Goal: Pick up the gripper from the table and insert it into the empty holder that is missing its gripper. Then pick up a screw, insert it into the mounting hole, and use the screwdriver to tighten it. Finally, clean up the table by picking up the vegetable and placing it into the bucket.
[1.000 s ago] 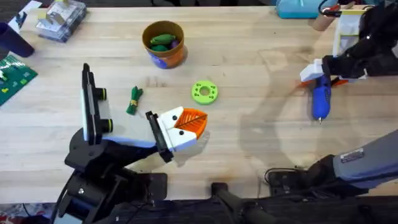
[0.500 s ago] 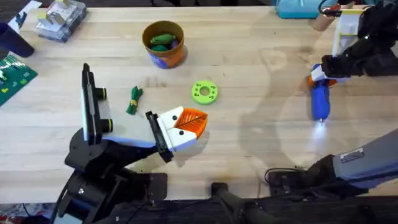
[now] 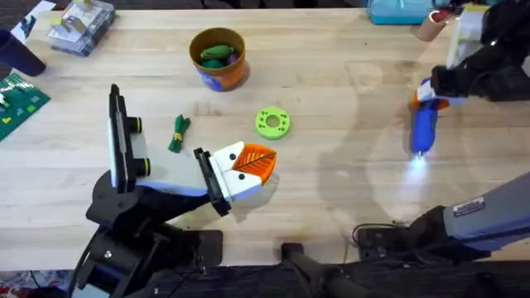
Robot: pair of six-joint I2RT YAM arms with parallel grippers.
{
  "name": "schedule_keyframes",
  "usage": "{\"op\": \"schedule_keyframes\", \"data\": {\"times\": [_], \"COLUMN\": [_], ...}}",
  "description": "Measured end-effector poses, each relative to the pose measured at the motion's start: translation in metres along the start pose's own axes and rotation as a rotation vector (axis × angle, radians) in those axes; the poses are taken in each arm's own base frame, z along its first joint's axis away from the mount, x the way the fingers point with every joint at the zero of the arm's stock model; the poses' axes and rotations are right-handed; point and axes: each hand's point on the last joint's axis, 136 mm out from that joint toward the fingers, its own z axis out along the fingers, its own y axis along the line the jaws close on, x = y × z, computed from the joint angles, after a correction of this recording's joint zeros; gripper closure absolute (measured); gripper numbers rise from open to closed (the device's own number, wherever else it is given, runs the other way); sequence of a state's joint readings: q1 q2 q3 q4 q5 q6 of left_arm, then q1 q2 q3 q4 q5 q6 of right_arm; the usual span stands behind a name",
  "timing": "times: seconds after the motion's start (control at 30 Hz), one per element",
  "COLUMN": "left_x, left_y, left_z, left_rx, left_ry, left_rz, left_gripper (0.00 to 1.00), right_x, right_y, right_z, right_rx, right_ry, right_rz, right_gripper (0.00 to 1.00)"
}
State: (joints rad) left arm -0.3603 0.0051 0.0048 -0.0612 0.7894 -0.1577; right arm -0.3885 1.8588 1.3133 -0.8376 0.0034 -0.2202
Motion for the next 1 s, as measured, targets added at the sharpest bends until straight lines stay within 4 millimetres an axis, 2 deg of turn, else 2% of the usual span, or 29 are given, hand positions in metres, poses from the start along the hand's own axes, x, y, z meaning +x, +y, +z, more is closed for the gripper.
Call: {"op": "schedule_keyframes", "data": {"times": [0.1, 0.17, 0.23, 0.37, 0.47, 0.7, 0.87, 1.0], "left_x": [0.000, 0.000, 0.000, 0.000, 0.000, 0.000, 0.000, 0.000], "left_y": [0.000, 0.000, 0.000, 0.000, 0.000, 0.000, 0.000, 0.000], "left_z": [0.000, 0.000, 0.000, 0.000, 0.000, 0.000, 0.000, 0.000], "left_rx": [0.000, 0.000, 0.000, 0.000, 0.000, -0.001, -0.001, -0.001], "left_ry": [0.000, 0.000, 0.000, 0.000, 0.000, 0.000, 0.000, 0.000], "left_rz": [0.000, 0.000, 0.000, 0.000, 0.000, 0.000, 0.000, 0.000], "left_gripper": [0.985, 0.985, 0.985, 0.985, 0.985, 0.985, 0.985, 0.985], "right_x": [-0.022, -0.035, -0.045, -0.049, -0.043, -0.034, -0.024, -0.016], "right_y": [-0.004, -0.005, -0.004, 0.002, 0.011, 0.047, 0.080, 0.110], "right_z": [-0.026, -0.057, -0.097, -0.171, -0.210, -0.254, -0.270, -0.274], "right_rx": [0.023, 0.039, 0.051, 0.069, 0.074, 0.043, 0.003, -0.061], "right_ry": [-0.126, -0.238, -0.366, -0.575, -0.681, -0.816, -0.929, -1.050], "right_rz": [0.023, 0.033, 0.042, 0.042, 0.029, -0.048, -0.127, -0.171], "right_gripper": [0.974, 0.974, 0.974, 0.974, 0.974, 0.974, 0.974, 0.974]}}
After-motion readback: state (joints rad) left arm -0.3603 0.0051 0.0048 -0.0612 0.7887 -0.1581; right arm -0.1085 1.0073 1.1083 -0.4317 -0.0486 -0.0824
